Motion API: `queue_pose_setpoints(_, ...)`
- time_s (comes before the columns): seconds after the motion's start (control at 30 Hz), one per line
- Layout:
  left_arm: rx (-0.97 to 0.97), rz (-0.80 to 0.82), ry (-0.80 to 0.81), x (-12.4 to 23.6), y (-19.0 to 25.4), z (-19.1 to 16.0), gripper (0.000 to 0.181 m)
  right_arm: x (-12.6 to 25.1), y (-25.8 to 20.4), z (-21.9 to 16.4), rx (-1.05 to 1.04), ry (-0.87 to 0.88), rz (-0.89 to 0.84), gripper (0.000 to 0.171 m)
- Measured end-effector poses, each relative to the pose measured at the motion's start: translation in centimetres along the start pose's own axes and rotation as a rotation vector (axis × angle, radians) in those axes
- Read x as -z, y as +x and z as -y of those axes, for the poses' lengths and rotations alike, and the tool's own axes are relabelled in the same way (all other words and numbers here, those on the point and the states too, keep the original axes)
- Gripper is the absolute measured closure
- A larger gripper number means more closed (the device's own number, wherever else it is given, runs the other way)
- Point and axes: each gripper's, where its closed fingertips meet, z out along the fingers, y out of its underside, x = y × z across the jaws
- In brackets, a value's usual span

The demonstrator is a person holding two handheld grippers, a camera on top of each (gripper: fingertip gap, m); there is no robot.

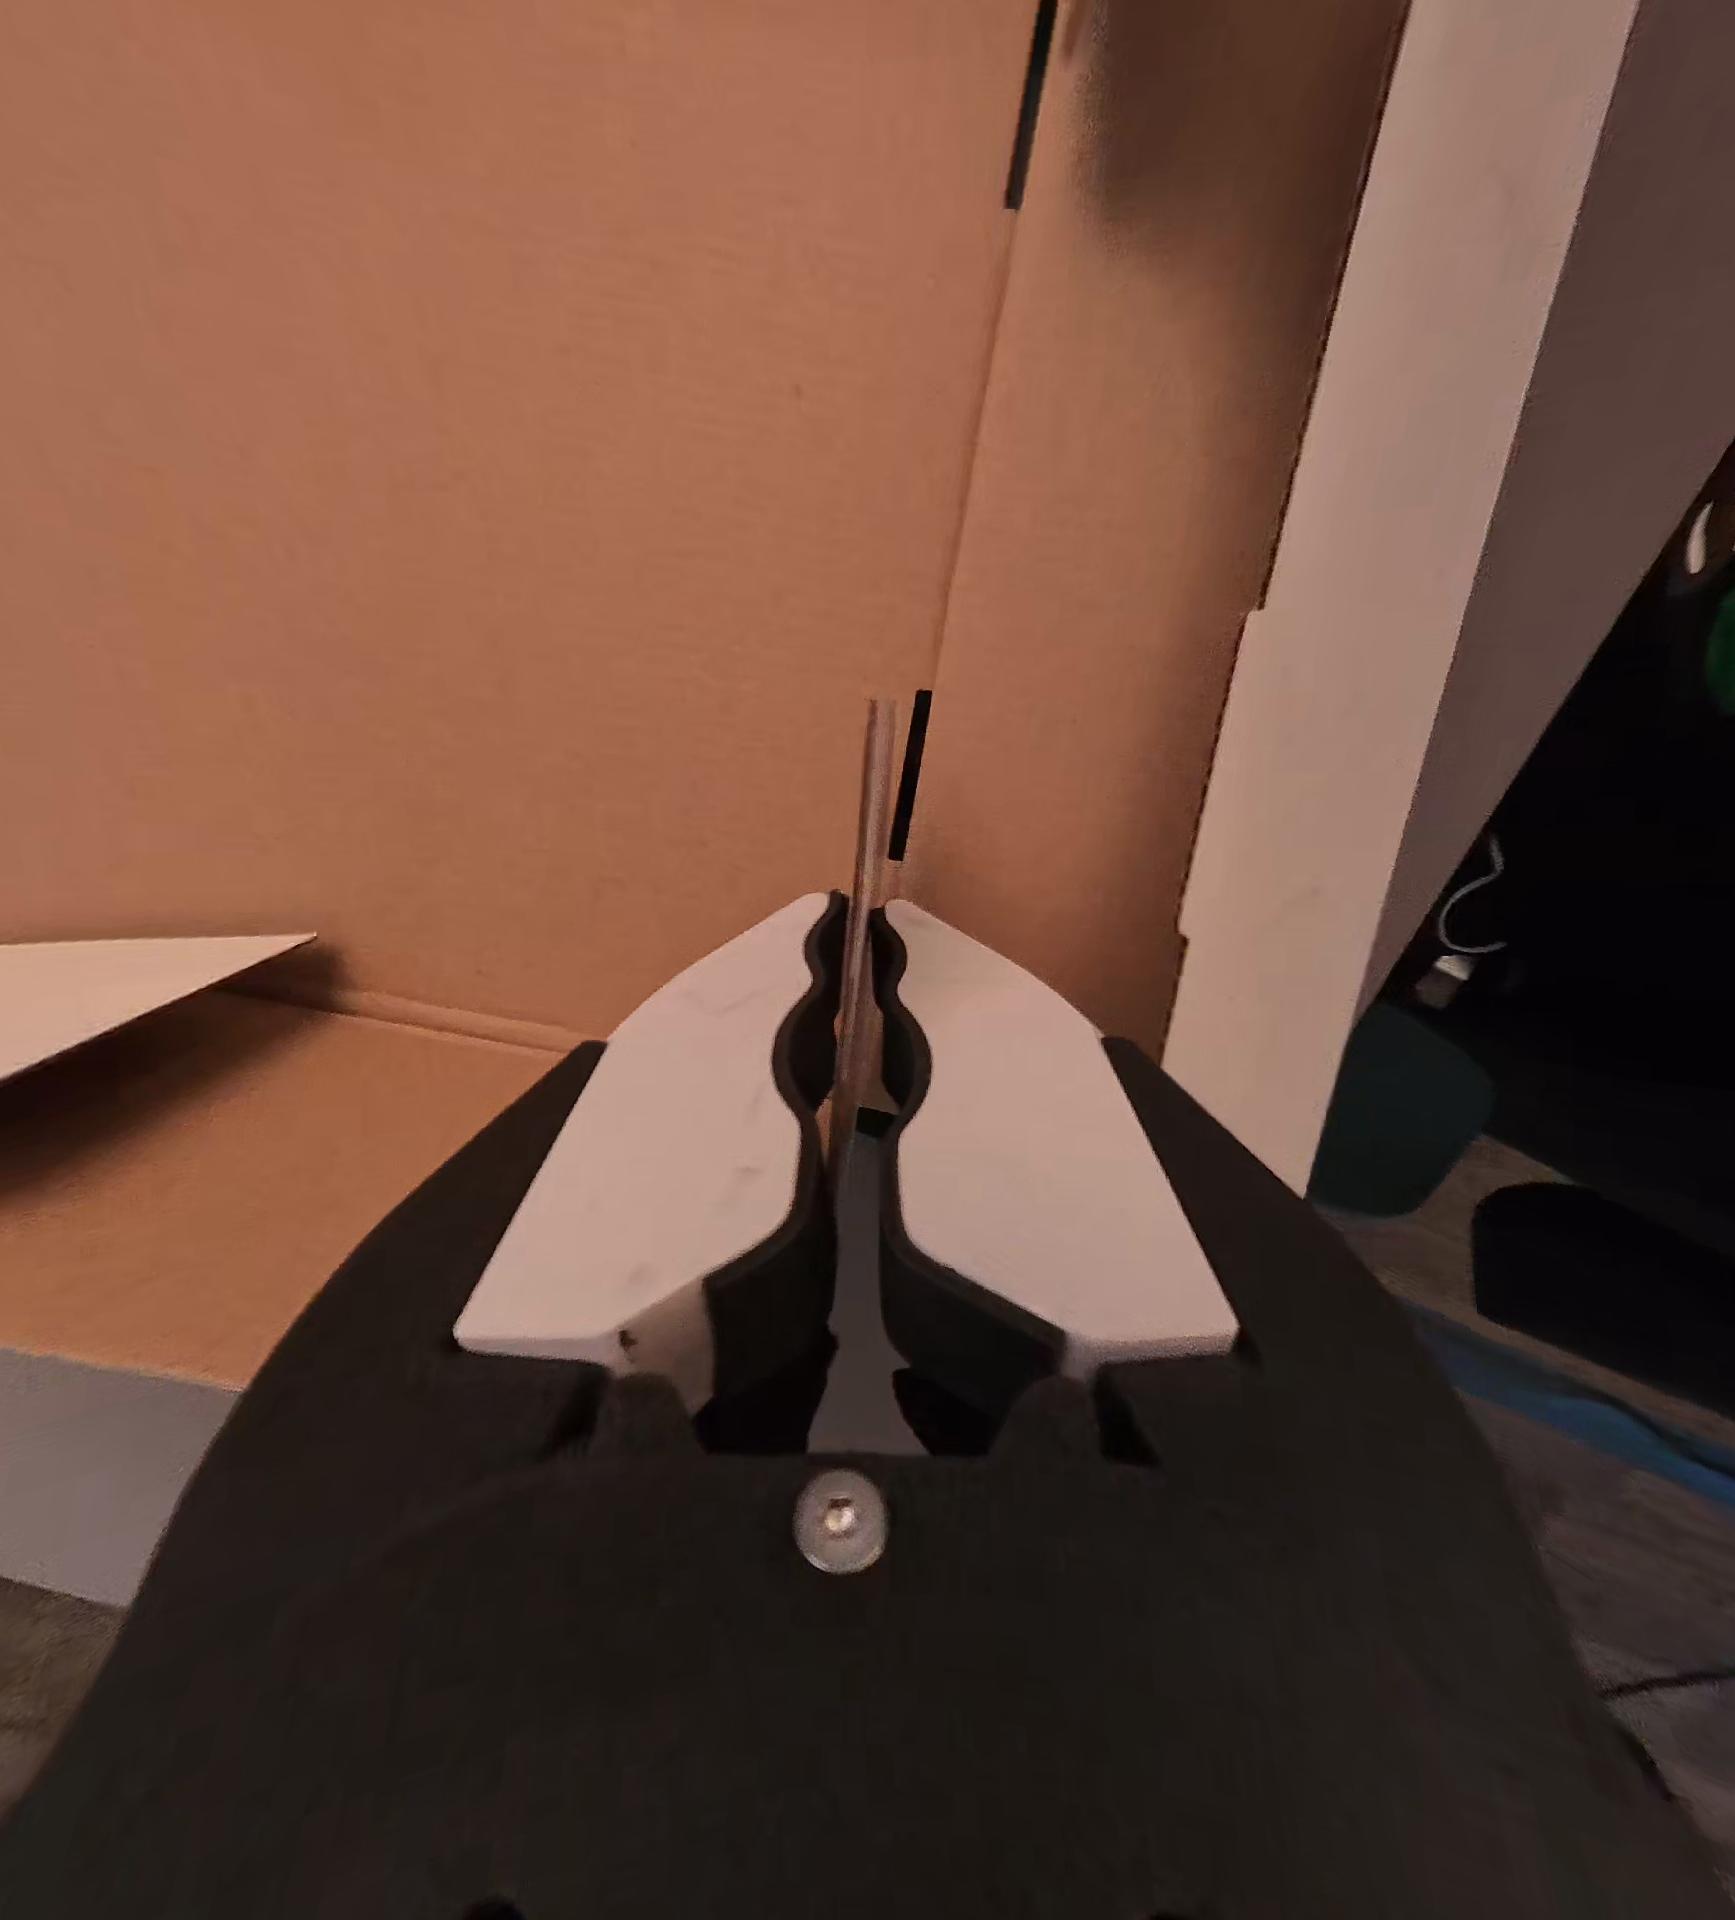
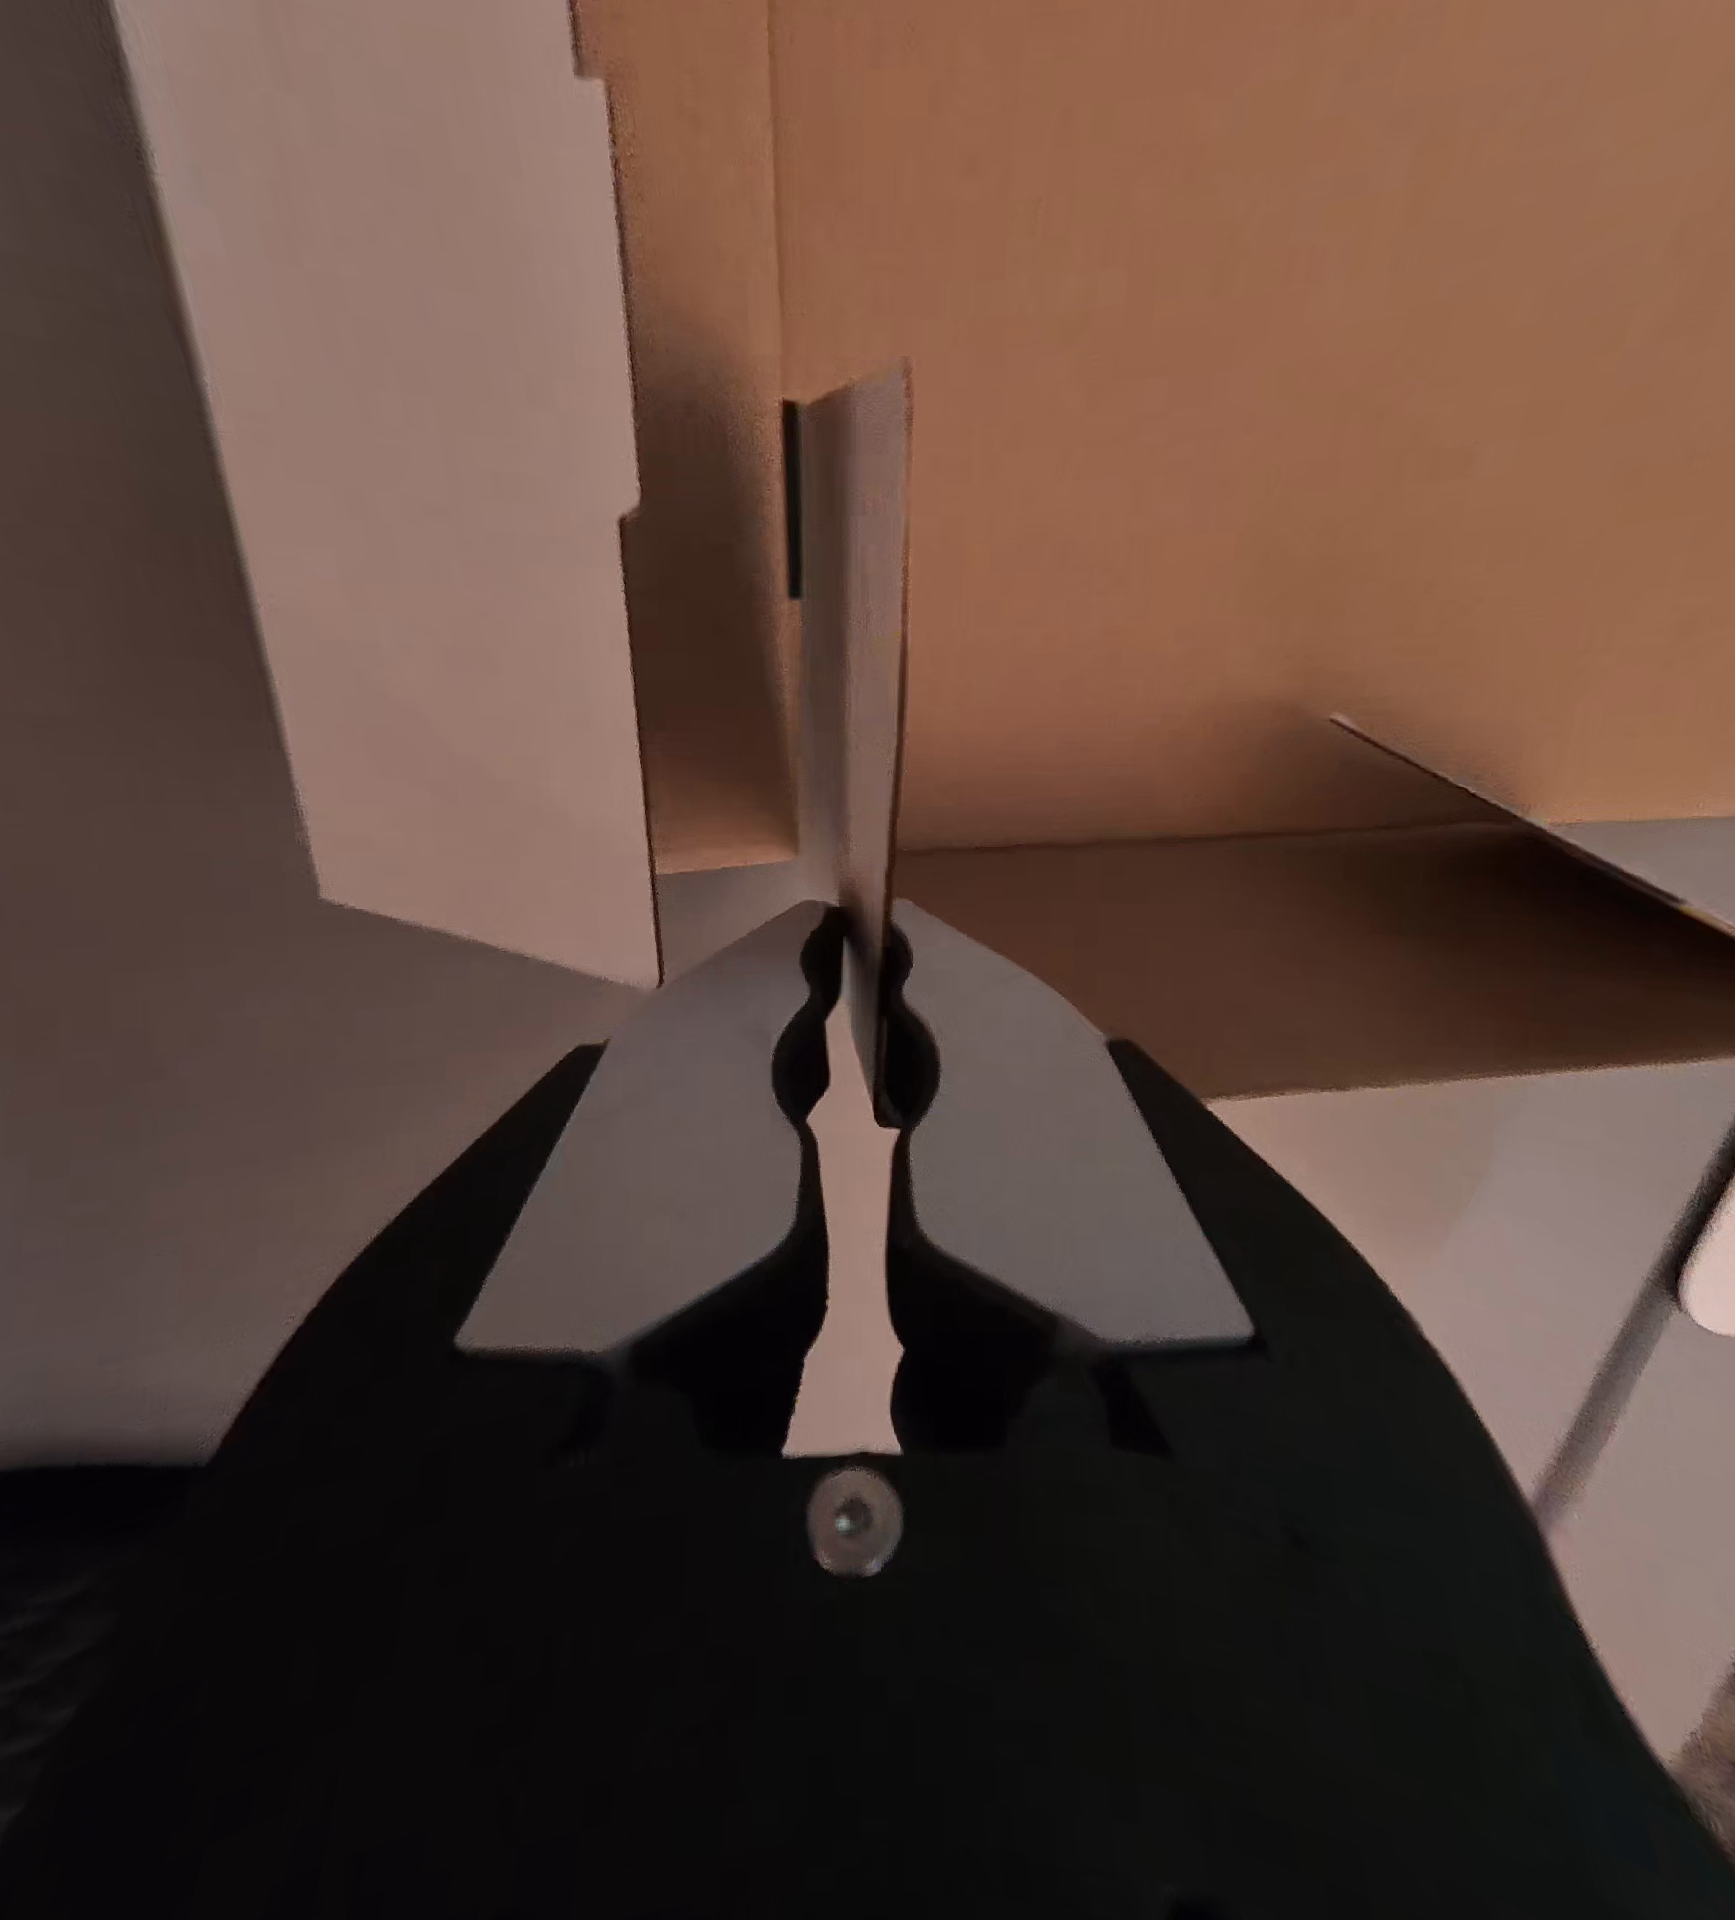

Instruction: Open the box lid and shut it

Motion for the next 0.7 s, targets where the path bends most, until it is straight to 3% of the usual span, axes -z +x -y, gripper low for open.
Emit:
queue_pose_setpoints(0.03, -0.008, 0.01, -0.004, -0.2, 0.1, 0.0, 0.179, 0.0, 0.6, 0.1, 0.004, 0.0, -0.053, 0.164)
queue_pose_setpoints(0.17, -0.016, 0.027, 0.0, -0.8, 0.4, 0.4, 0.179, 0.0, 3.4, 0.0, -0.049, 0.083, -0.284, 0.155)
queue_pose_setpoints(0.47, -0.06, 0.02, -0.035, -1.2, 1.0, 0.7, 0.179, 0.2, 5.8, -0.4, -0.213, 0.328, -0.503, 0.146)
queue_pose_setpoints(0.7, -0.072, 0.018, -0.015, -1.0, 1.2, 1.0, 0.179, -0.5, 7.2, -1.4, -0.328, 0.414, -0.534, 0.144)
